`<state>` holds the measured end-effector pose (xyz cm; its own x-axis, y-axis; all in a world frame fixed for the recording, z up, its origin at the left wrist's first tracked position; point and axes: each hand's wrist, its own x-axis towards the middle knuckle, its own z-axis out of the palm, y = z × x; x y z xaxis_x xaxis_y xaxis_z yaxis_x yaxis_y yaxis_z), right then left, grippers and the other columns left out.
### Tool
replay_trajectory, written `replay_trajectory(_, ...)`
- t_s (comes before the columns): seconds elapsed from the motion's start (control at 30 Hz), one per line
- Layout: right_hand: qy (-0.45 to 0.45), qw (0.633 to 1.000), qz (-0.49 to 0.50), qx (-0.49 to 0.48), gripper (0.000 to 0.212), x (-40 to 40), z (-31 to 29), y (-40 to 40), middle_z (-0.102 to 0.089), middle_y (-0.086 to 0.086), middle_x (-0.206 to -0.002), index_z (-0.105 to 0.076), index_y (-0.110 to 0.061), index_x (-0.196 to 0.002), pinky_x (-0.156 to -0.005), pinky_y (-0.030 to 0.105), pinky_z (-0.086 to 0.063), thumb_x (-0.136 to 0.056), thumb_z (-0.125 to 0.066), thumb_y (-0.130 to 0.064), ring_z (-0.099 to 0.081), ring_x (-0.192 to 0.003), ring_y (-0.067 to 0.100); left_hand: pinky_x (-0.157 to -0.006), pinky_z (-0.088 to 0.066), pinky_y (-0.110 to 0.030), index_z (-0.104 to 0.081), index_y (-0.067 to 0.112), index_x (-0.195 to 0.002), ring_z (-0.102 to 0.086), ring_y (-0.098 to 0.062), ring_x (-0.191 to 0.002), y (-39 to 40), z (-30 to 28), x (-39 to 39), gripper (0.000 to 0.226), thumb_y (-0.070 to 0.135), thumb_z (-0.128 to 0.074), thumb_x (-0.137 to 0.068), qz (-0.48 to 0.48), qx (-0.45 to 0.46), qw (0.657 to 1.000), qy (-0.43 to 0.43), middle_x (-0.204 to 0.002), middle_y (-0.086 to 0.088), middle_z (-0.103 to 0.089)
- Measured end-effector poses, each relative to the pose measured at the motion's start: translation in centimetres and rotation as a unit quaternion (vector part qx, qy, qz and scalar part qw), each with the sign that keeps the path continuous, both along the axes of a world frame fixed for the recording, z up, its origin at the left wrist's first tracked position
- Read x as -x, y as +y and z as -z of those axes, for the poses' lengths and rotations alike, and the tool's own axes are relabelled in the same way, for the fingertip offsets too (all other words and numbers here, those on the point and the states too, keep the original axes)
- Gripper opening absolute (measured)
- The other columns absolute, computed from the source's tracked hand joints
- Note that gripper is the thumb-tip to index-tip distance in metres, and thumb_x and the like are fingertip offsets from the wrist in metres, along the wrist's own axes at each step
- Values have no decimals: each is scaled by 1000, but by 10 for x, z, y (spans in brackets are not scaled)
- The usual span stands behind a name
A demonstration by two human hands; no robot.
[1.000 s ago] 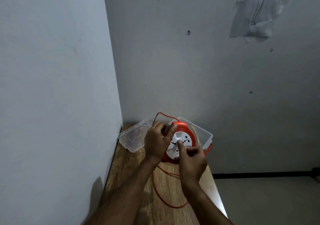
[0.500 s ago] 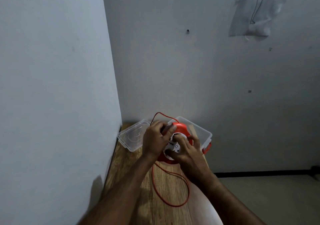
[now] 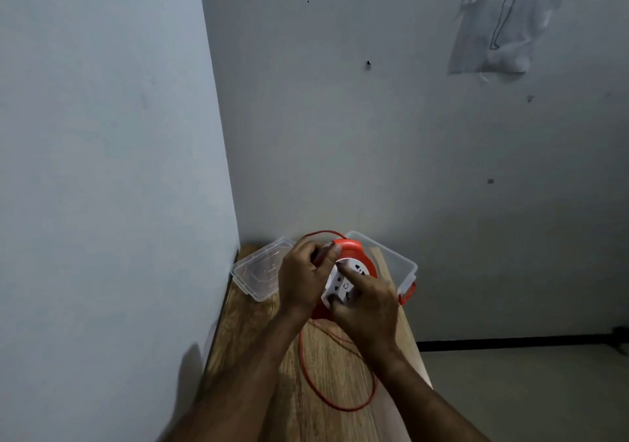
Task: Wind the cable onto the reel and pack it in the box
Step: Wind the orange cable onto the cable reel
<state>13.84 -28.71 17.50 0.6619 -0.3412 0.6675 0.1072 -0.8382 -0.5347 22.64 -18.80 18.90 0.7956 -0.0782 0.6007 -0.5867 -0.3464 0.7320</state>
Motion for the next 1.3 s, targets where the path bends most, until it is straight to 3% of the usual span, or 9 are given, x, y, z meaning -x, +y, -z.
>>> replay_trajectory(0.2, 4, 915, 111, -388, 56, 0, -3, 38, -73, -8, -97, -72, -22, -126, -54, 15, -55, -74, -89, -9, -70, -70, 10, -69, -49, -14, -73, 22, -98, -62, -1, -82, -4, 1, 0, 35, 56, -63, -93, 8, -53, 998, -28, -94, 10, -72)
replay_trajectory(0.37, -3, 677, 135, -723, 26, -21, -6, 41, -70, 0, -114, -73, -20, -105, -68, 45, -62, -82, -79, -10, -67, -106, 28, -67, -50, -16, -73, 22, -101, -60, -1, -81, -6, 9, 5, 43, 61, -57, -93, -4, -70, 997, -22, -95, 9, -71)
replay_trajectory(0.43, 9, 633, 131, -763, 28, -22, -11, 37, -70, 10, -110, -65, -17, -95, -60, 42, -58, -74, -82, -8, -66, -105, 32, -66, -47, -13, -73, 20, -101, -60, -1, -81, -5, 9, 7, 46, 62, -56, -92, -7, -68, 997, -21, -94, 9, -71)
replay_trajectory(0.53, 34, 684, 79, -724, 38, -16, -12, 31, -70, 10, -113, -69, -16, -108, -71, 45, -64, -74, -85, -7, -70, -100, 33, -67, -47, -13, -73, 18, -98, -61, -3, -80, 0, 9, 1, 39, 55, -62, -93, -13, -64, 998, -8, -92, 7, -71)
replay_trajectory(0.63, 44, 905, 58, -420, 44, 2, 2, 29, -75, 5, -105, -70, -16, -123, -61, 21, -60, -82, -84, -18, -74, -82, 14, -66, -50, -17, -73, 17, -92, -61, -5, -77, 5, 10, -6, 36, 52, -65, -92, -15, -45, 999, 4, -87, 5, -72)
replay_trajectory(0.7, 4, 986, 44, -158, 38, 12, 10, 22, -75, -2, -82, -72, -12, -117, -60, 12, -53, -82, -84, -16, -69, -67, 4, -65, -46, -14, -72, 17, -90, -60, -4, -75, 8, 10, -8, 34, 50, -67, -92, -13, -39, 999, 10, -85, 6, -71)
replay_trajectory(0.87, 6, 962, -20, 274, 36, 14, 25, 5, -71, 8, -101, -67, -11, -123, -73, 32, -59, -93, -54, -25, -70, -88, 23, -67, -48, -15, -74, 18, -93, -60, -2, -77, 9, 11, -7, 30, 47, -69, -91, 0, -42, 999, 12, -88, 7, -71)
replay_trajectory(1.03, 73, 950, 21, 303, 67, 12, 24, -5, -63, 15, -122, -59, -14, -138, -69, 32, -57, -76, -84, -27, -68, -93, 25, -71, -55, -20, -74, 20, -99, -64, -3, -83, 8, 12, -5, 30, 48, -69, -92, 16, -36, 999, 18, -93, 8, -72)
replay_trajectory(1.3, 47, 962, -2, 270, 68, 4, 1, -6, -65, 12, -104, -69, -15, -122, -56, 26, -54, -65, -90, -44, -66, -72, 20, -72, -58, -25, -72, 25, -100, -62, 0, -83, 5, 10, -4, 33, 56, -65, -91, 20, -42, 999, 12, -91, 15, -67)
